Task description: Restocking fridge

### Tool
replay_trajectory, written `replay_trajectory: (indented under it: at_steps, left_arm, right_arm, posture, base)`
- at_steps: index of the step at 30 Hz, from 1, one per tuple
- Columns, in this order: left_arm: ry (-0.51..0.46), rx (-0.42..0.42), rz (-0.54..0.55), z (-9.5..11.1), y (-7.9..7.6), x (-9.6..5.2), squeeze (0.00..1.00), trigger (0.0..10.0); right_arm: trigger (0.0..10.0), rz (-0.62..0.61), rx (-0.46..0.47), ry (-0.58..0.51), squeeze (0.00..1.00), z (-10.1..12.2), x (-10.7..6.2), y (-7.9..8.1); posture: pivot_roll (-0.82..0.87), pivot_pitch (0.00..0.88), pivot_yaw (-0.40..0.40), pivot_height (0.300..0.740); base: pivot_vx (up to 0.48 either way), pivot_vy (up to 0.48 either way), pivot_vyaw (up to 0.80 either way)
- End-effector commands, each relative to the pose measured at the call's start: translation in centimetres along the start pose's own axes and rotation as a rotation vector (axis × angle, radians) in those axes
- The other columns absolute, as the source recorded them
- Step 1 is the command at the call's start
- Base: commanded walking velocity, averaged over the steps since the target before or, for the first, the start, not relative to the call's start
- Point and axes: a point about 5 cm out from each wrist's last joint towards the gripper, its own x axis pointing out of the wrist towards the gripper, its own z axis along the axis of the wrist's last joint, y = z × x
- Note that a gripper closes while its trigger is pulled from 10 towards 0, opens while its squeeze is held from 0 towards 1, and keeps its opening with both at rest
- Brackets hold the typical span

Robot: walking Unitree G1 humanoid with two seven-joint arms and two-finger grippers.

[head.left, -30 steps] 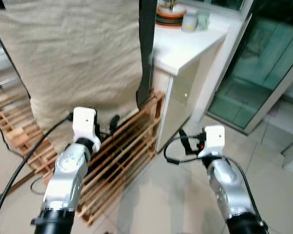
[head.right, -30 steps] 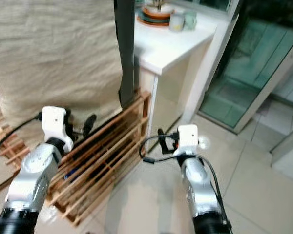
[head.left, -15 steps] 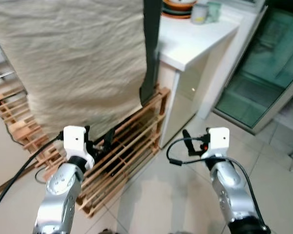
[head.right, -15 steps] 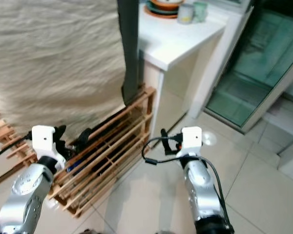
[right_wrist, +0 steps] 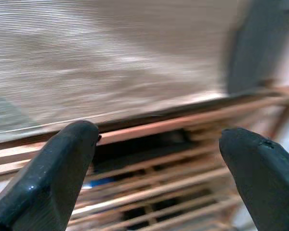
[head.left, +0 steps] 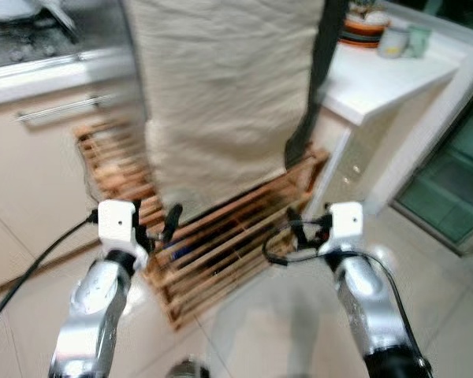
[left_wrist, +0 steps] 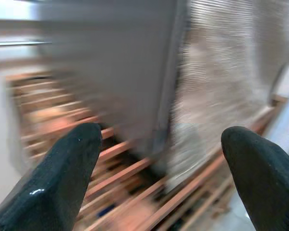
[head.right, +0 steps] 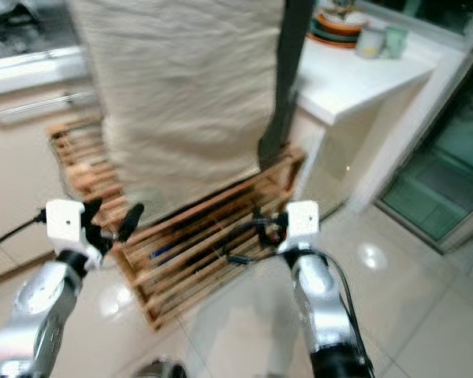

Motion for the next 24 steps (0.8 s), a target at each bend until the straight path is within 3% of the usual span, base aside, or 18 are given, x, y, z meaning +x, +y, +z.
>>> replay_trajectory:
  at_steps: [1,7,19,24]
  left_arm:
    - [-0.001,0.012,-0.001,0.0,-0.2,-0.1,0.00,10.0]
    - [0.011,0.033,0.002,-0.2,-0.4,-0.1,0.00,10.0]
    - [0.077,0.065,0.140,-1.2,1.5,-0.6,0.00,10.0]
    - [0.077,0.061,0.153,-1.0,1.1,-0.2,0.00,10.0]
  right_arm:
    - [10.0,-0.010,-0.003,0.006,0.22,-0.3,-0.2,-0.4]
    - [10.0,-0.008,0.005,0.008,0.22,-0.4,-0.3,-0.4]
    - [10.0,-0.001,0.030,0.016,0.24,-0.5,-0.1,-0.3]
    - [10.0,0.011,0.027,0.021,0.24,-0.5,0.2,-0.2]
  posture:
    - [-0.09,0.000,-0.017,0.740]
    - [-0.09,0.000,-0.015,0.740]
    - [-0.08,0.000,-0.018,0.740]
    - [-0.07,0.000,-0.019,0.740]
  base:
    - [-0.289,0.386,0.61]
    - [-0.096,0.129,0.60]
    - [0.000,0.000,0.55]
    - [0.000,0.000,0.51]
